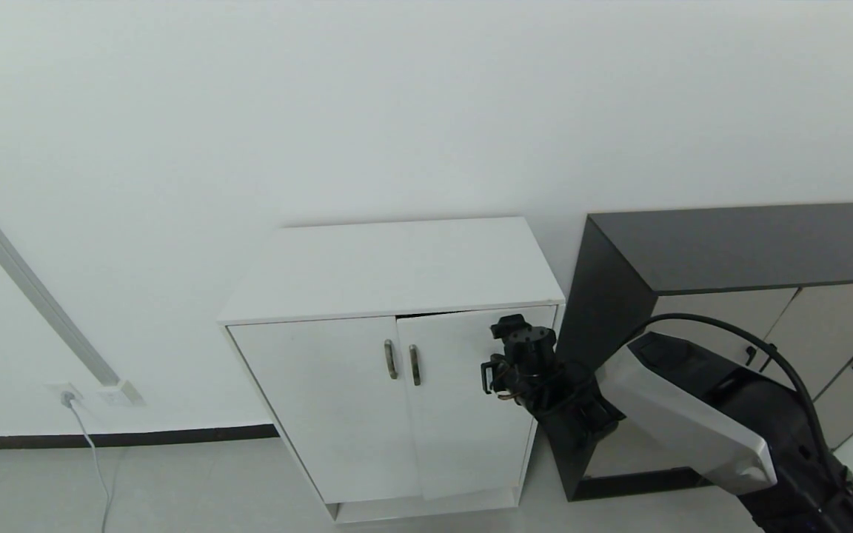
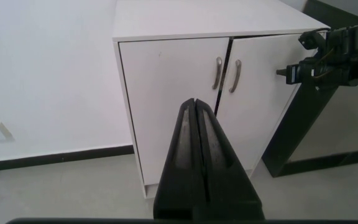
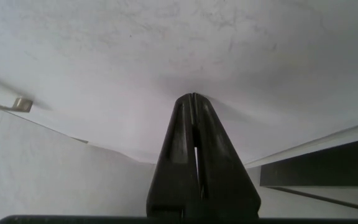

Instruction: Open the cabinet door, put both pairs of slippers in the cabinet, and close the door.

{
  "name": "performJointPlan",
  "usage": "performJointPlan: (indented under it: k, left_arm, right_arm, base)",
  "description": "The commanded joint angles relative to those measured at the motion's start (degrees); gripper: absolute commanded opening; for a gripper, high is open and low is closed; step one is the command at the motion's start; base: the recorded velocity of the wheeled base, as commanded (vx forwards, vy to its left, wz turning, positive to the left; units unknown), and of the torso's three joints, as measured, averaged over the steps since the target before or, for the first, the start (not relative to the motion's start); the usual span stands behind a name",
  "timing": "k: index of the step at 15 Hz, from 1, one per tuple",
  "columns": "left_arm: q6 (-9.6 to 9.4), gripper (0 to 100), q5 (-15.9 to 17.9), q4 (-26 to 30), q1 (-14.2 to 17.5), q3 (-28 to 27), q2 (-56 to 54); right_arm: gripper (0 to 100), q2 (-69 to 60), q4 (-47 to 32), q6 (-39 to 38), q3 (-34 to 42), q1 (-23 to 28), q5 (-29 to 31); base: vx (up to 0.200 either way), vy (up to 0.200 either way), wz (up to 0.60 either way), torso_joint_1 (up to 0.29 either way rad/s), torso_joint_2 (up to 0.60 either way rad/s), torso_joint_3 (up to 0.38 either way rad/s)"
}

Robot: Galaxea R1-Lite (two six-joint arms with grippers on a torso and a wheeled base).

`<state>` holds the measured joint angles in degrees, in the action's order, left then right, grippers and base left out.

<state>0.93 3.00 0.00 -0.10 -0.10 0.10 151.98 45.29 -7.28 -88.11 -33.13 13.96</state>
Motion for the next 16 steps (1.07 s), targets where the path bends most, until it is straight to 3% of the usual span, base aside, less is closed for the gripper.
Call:
performJointPlan:
  k: [1, 16]
  left_arm:
    - [0.04, 0, 0.0, 0.0, 0.0, 0.0, 0.0]
    - [-0.05, 0, 0.0, 0.0, 0.0, 0.0, 0.0]
  right_arm:
    - [0, 0.4, -0.3, 0.0, -0.7, 0.2, 0.0]
    - [0, 1.7, -0.6, 0.1, -3.5, 0.5, 0.0]
  base:
    - [0.0, 0.0, 0.0, 0.0, 0.0, 0.0]
    - [0.0, 0.0, 0.0, 0.0, 0.0, 0.0]
